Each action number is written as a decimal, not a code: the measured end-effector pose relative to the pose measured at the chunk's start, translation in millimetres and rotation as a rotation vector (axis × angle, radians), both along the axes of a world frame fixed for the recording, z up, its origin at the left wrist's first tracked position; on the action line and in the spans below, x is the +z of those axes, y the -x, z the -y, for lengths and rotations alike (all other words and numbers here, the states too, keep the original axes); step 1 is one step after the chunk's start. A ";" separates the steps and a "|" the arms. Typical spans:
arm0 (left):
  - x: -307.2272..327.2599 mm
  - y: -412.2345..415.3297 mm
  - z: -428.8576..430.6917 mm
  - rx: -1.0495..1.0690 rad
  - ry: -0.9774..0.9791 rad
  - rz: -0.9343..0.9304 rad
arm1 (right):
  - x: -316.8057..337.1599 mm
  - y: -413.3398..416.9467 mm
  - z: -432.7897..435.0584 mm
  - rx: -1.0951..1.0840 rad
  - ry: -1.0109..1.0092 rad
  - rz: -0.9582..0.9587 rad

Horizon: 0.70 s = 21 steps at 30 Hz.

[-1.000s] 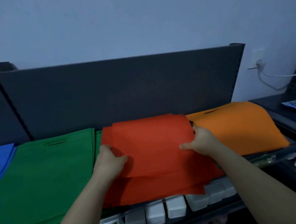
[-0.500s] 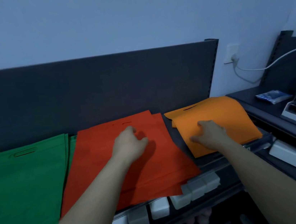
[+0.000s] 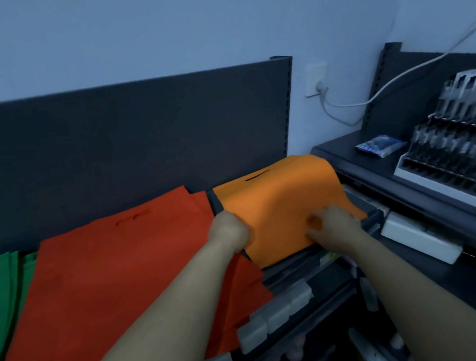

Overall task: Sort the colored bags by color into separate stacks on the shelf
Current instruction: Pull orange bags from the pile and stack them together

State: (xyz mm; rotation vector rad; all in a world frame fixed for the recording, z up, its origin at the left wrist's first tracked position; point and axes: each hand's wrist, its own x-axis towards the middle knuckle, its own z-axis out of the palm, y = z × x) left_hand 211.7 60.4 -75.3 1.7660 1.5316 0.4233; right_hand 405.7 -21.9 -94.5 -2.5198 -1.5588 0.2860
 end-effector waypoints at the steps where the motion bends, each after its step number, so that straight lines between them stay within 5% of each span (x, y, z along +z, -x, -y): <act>1: -1.7 -2.9 -3.4 0.021 0.028 0.038 | -0.9 -3.5 0.1 0.023 -0.039 -0.069; 4: -2.5 -6.0 -6.7 0.028 0.098 0.143 | -1.8 -13.4 2.4 0.008 -0.139 -0.251; 7: -2.5 -5.9 -10.4 0.019 0.130 0.130 | -4.2 -29.4 1.4 -0.190 -0.150 -0.094; 12: 1.4 -8.2 -15.7 0.023 0.161 0.135 | -21.1 -59.0 -9.9 -0.299 -0.070 -0.284; 21: 21.2 -14.4 -32.8 -0.011 -0.006 0.599 | 2.3 -50.8 -13.9 -0.315 -0.439 -0.354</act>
